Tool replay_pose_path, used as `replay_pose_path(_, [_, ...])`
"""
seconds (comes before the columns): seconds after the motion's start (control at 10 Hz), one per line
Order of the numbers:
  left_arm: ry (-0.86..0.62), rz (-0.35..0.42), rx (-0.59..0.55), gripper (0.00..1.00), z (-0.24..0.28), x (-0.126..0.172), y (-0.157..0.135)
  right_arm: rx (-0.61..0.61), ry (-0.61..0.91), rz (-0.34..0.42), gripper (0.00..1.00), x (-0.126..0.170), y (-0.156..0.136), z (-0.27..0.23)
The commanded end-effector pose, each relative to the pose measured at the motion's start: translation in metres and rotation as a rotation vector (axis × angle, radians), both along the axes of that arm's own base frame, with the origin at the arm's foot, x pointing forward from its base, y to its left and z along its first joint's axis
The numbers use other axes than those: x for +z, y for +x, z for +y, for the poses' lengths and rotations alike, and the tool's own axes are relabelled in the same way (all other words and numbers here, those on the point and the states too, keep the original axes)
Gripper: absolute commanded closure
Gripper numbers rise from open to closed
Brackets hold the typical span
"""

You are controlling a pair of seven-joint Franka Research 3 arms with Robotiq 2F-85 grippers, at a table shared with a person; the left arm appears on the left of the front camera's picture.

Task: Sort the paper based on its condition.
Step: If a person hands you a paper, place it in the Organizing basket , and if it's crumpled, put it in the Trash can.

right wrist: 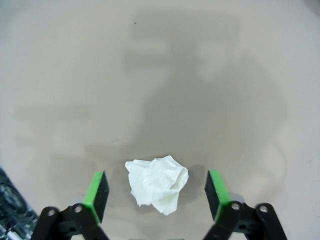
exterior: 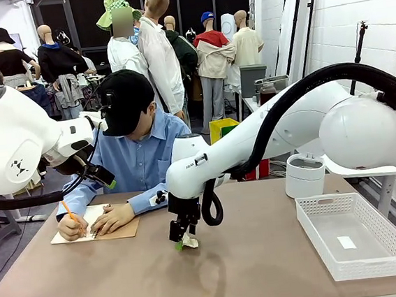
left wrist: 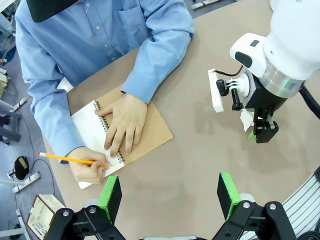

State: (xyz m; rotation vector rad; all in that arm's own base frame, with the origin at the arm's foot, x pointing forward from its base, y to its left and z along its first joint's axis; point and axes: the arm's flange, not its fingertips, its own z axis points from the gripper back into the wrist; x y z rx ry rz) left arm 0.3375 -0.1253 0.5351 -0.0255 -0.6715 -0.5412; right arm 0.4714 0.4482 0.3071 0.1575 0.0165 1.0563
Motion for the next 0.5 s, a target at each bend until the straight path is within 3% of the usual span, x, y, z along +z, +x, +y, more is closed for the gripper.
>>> replay_pose_path(0.0, [0.002, 0.006, 0.001, 0.0, 0.0007, -0.0006, -0.0002, 0.007, -0.025, 0.006, 0.19, 0.0006, 0.0054, 0.0043])
replay_pose_path(0.3, [0.002, 0.006, 0.001, 0.0, 0.0007, -0.0006, -0.0002, 0.007, -0.022, 0.014, 0.19, 0.0007, 0.0069, 0.0043])
replay_pose_path(0.4, [0.002, 0.006, 0.001, 0.0, 0.0007, -0.0006, -0.0002, 0.006, -0.018, 0.019, 0.38, 0.0007, 0.0074, 0.0043])
